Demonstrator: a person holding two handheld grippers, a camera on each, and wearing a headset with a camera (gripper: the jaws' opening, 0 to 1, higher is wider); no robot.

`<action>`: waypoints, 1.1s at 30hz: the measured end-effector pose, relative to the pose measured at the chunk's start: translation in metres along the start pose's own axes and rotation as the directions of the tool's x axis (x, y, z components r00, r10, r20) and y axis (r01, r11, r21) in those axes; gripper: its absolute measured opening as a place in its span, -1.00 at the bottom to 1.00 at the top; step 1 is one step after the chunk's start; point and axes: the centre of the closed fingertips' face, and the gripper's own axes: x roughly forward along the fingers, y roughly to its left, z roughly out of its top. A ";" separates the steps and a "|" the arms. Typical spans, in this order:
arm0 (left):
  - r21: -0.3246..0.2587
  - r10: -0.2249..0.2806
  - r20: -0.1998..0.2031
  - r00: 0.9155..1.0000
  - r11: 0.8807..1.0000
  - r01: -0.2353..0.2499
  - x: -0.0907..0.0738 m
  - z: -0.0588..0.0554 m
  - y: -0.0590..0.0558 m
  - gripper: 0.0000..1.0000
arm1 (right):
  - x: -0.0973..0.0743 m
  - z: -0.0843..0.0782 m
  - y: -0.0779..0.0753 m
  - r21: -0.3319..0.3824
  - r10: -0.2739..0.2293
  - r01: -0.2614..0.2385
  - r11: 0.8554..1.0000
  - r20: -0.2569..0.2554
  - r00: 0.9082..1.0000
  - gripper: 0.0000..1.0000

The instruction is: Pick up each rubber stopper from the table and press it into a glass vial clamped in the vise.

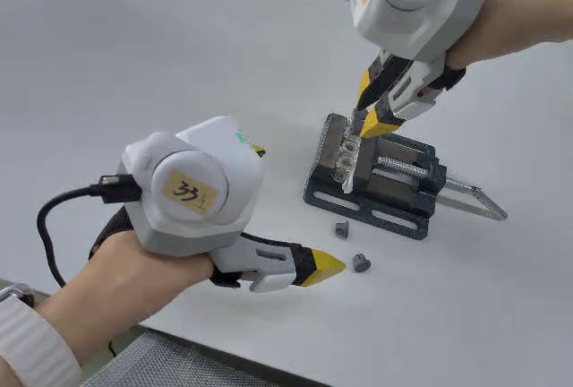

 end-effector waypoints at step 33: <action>-0.003 0.006 -0.010 1.000 1.000 -0.006 0.000 -0.003 0.007 0.79 | 0.003 0.003 0.010 0.065 0.041 -0.044 0.997 0.056 0.998 -1.00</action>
